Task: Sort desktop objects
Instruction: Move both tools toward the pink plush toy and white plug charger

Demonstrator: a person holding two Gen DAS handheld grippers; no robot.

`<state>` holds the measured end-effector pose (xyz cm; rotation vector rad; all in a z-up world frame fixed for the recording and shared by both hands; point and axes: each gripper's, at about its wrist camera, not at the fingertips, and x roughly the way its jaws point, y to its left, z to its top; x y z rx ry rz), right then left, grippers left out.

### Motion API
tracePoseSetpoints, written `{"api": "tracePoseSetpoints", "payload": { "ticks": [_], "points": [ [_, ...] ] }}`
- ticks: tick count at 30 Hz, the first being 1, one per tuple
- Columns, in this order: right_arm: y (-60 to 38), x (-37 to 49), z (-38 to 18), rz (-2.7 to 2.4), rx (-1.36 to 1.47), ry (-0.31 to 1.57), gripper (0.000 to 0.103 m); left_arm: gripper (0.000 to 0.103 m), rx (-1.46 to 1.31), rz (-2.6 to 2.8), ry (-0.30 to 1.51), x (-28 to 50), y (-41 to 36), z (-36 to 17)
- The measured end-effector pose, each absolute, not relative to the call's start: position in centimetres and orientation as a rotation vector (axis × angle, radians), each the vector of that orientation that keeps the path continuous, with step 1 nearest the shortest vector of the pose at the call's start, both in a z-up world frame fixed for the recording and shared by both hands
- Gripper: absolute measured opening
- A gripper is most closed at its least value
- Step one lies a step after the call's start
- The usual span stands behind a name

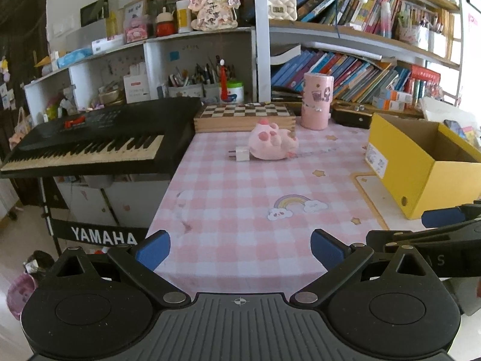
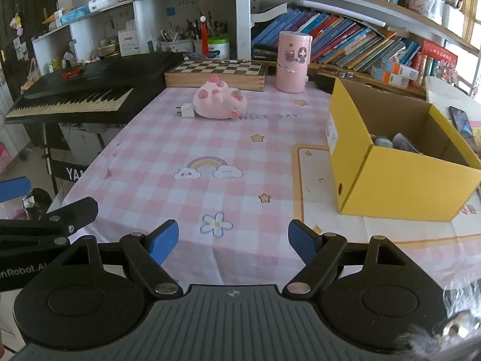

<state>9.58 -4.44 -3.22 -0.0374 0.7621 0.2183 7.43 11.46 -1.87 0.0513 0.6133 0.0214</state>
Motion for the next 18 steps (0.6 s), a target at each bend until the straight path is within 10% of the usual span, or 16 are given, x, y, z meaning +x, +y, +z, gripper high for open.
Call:
{"api": "tracePoseSetpoints", "payload": {
  "ticks": [18],
  "points": [
    [-5.8, 23.3, -4.4, 0.302, -0.010, 0.826, 0.079, 0.101, 0.038, 0.090, 0.706, 19.2, 10.1, -2.7]
  ]
}}
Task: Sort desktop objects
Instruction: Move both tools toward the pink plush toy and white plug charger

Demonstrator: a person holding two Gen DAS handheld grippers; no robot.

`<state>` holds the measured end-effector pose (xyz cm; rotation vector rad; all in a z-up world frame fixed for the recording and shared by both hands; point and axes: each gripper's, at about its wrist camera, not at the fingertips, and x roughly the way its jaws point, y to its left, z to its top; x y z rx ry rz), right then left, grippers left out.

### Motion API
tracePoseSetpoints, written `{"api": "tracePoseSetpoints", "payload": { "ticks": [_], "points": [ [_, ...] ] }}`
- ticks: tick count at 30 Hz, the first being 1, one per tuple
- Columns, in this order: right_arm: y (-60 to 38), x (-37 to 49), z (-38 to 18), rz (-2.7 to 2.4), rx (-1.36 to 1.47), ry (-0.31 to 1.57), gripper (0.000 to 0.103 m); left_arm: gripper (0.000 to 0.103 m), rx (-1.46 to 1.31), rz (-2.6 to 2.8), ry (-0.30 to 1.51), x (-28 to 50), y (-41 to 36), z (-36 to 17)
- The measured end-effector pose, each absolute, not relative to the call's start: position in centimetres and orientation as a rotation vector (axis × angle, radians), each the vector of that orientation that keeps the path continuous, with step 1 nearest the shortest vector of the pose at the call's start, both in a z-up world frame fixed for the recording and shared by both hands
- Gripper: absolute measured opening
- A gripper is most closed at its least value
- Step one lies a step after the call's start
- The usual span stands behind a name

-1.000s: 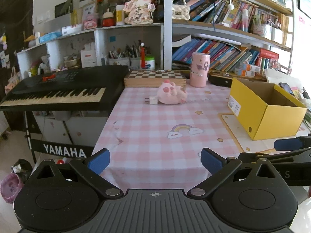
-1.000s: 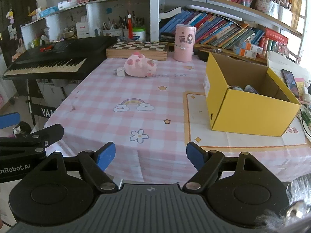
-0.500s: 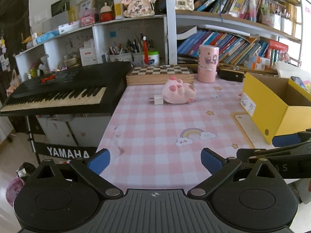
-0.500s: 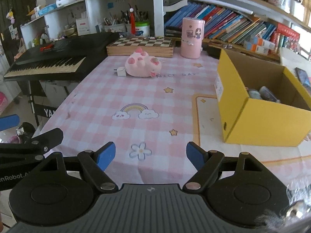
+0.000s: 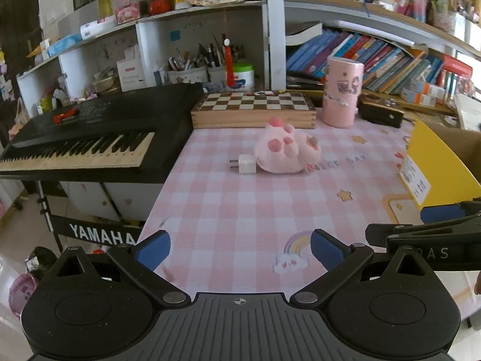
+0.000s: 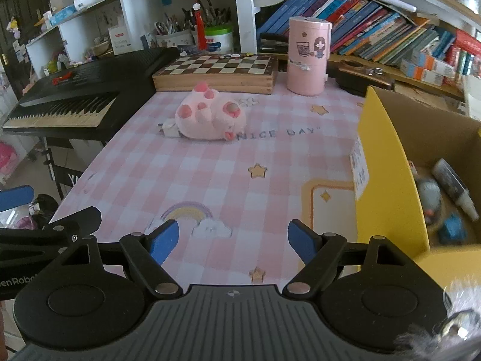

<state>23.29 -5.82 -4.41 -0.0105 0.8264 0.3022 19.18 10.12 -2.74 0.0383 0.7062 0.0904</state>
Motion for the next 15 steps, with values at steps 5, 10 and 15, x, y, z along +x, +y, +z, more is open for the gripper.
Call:
{"api": "tracePoseSetpoints", "payload": {
  "ticks": [5, 10, 15],
  "points": [
    [-5.8, 27.2, -4.2, 0.357, -0.010, 0.824, 0.080, 0.101, 0.020, 0.146, 0.712, 22.1, 10.1, -2.5],
    [-4.9, 31.8, -4.2, 0.427, -0.038, 0.822, 0.085, 0.101, 0.000, 0.209, 0.702, 24.9, 10.7, -2.1],
    [-3.2, 35.9, -4.6, 0.494, -0.154, 0.813, 0.090, 0.101, -0.009, 0.262, 0.700, 27.1, 11.5, -2.0]
  ]
}}
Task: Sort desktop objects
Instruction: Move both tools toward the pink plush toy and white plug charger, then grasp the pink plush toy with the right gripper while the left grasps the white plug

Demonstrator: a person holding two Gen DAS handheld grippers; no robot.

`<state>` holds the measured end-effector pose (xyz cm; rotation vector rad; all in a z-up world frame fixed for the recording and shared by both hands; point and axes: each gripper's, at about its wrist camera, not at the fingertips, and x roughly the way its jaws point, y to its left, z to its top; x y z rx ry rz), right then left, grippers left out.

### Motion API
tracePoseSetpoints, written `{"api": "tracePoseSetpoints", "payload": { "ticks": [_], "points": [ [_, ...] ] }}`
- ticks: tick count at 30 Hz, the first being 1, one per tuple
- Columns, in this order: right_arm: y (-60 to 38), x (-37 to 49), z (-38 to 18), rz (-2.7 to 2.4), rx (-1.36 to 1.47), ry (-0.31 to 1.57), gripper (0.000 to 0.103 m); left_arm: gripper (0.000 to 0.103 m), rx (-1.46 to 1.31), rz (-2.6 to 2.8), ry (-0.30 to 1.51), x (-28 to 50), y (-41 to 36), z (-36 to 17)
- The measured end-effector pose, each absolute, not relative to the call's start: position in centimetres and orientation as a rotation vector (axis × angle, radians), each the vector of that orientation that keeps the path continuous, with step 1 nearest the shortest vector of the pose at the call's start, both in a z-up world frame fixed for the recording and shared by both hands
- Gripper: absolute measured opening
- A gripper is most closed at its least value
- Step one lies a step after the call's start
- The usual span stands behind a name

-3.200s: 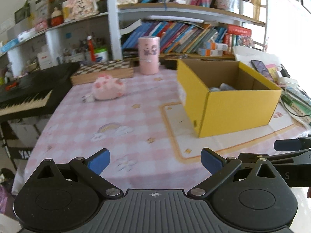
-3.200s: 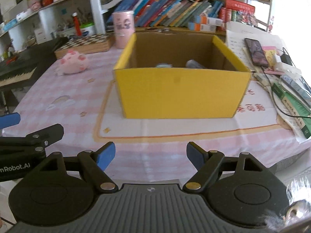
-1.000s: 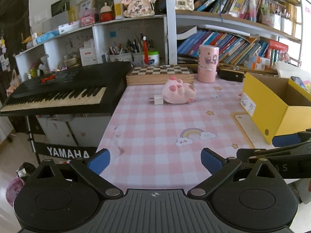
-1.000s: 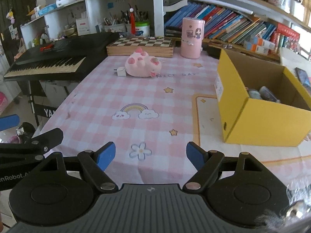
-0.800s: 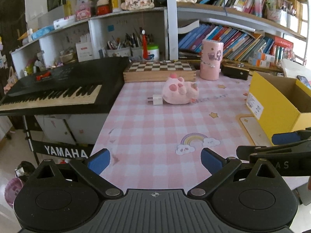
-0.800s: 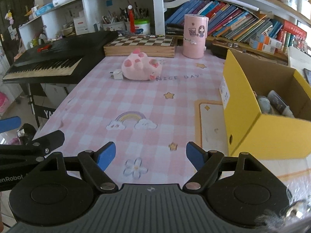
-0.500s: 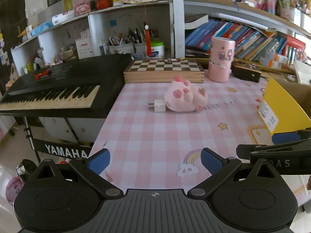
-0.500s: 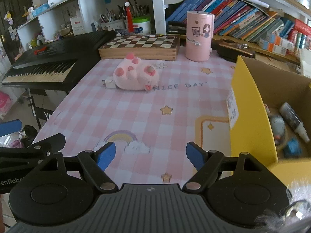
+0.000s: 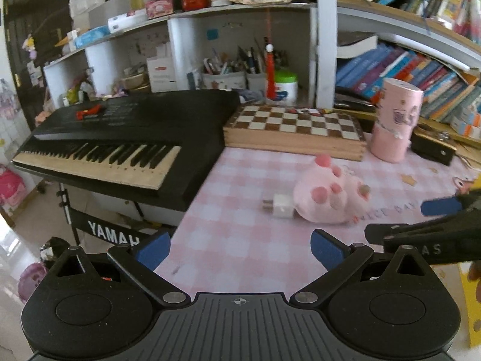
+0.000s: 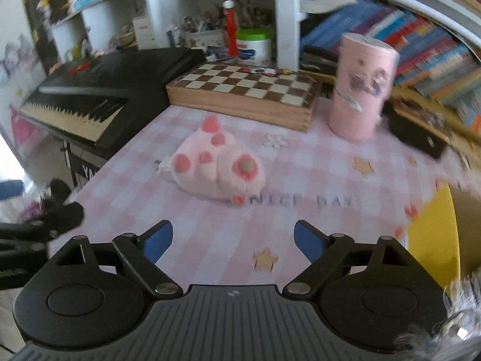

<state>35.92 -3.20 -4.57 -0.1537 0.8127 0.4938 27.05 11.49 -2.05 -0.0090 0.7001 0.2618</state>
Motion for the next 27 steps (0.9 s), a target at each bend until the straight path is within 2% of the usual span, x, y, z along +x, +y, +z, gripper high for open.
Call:
{"api": "tracePoseSetpoints", "payload": {
  "ticks": [6, 15, 16, 17, 18, 21, 27],
  "points": [
    [0.1, 40.3, -6.1, 0.606, -0.341, 0.797, 0.100, 0.101, -0.010, 0.303, 0.726, 28.7, 12.3, -2.6],
    [5.2, 44.0, -9.3, 0.736, -0.558, 0.731, 0.099, 0.101, -0.040, 0.300, 0.746, 30.4, 12.0, -3.3],
    [5.4, 44.3, -9.6, 0.760, -0.561, 0.733, 0.098, 0.101, -0.039, 0.297, 0.748, 30.6, 11.9, -3.4],
    [5.5, 44.7, -9.7, 0.775, -0.560, 0.741, 0.091, 0.101, -0.037, 0.294, 0.750, 30.8, 11.8, -3.5],
    [5.5, 44.9, -9.9, 0.781, -0.552, 0.754, 0.074, 0.101, -0.036, 0.289, 0.750, 31.0, 11.8, -3.7],
    [4.3, 45.7, -9.1, 0.770, -0.461, 0.785, 0.069, 0.101, -0.032, 0.275, 0.754, 32.2, 11.6, -4.4],
    [-1.2, 45.7, -5.5, 0.610, -0.252, 0.734, 0.069, 0.100, -0.019, 0.245, 0.769, 35.5, 10.4, -6.6]
  ]
}}
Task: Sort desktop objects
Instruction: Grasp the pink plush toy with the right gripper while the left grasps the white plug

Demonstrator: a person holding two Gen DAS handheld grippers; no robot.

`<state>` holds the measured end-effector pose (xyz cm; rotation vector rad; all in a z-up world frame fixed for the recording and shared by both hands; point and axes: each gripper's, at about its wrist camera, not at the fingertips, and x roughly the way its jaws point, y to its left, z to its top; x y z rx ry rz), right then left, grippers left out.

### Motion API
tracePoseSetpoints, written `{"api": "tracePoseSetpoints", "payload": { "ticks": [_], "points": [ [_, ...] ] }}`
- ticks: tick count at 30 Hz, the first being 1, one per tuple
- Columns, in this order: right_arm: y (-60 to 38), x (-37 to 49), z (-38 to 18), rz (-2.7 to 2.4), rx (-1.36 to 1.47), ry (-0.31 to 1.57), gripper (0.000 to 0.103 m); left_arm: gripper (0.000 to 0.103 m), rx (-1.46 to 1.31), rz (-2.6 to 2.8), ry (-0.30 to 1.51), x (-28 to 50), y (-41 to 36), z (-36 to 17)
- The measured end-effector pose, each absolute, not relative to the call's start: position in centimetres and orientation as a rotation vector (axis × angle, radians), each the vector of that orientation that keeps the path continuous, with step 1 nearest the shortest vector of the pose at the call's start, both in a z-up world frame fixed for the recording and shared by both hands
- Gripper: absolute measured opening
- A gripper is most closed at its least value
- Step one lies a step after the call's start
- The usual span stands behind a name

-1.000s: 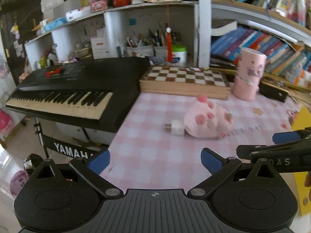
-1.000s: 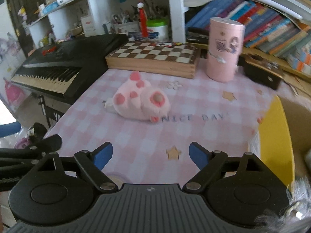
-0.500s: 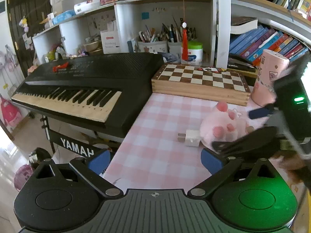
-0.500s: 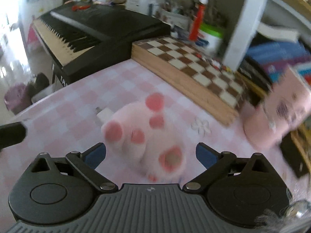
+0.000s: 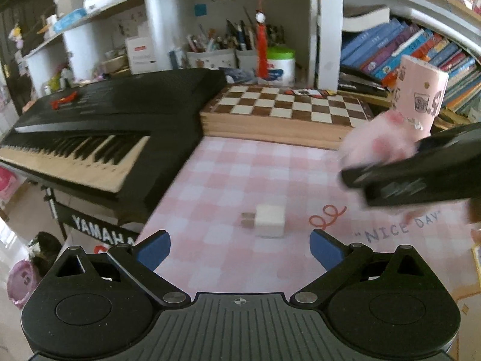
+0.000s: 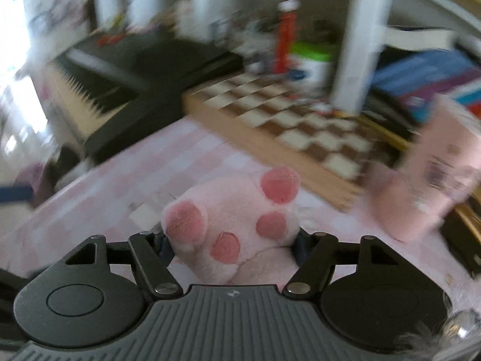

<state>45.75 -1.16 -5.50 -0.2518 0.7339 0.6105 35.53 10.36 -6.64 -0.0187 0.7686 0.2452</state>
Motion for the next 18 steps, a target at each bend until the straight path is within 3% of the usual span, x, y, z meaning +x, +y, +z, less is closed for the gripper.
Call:
{"api": "tracePoseSetpoints", "payload": {
  "ticks": [9, 11, 12, 14, 18],
  "points": [
    [-5.9, 43.9, -3.8, 0.490, -0.048, 0.752, 0.069, 0.078, -0.029, 0.158, 0.796, 40.4, 9.8, -10.6],
    [-6.4, 43.3, -3.8, 0.473, -0.021, 0.760, 0.069, 0.062, -0.022, 0.155, 0.806, 41.0, 10.0, -11.1],
    [-6.6, 43.1, -3.8, 0.467, -0.015, 0.765, 0.069, 0.061, -0.023, 0.154, 0.807, 41.2, 10.1, -11.3],
    [-6.8, 42.7, -3.8, 0.459, -0.011, 0.776, 0.069, 0.043, -0.032, 0.145, 0.787, 41.1, 10.3, -11.3],
    [-6.8, 41.5, -3.7, 0.460, -0.014, 0.789, 0.069, 0.043, -0.071, 0.119, 0.800, 40.4, 10.6, -10.3]
  ]
}}
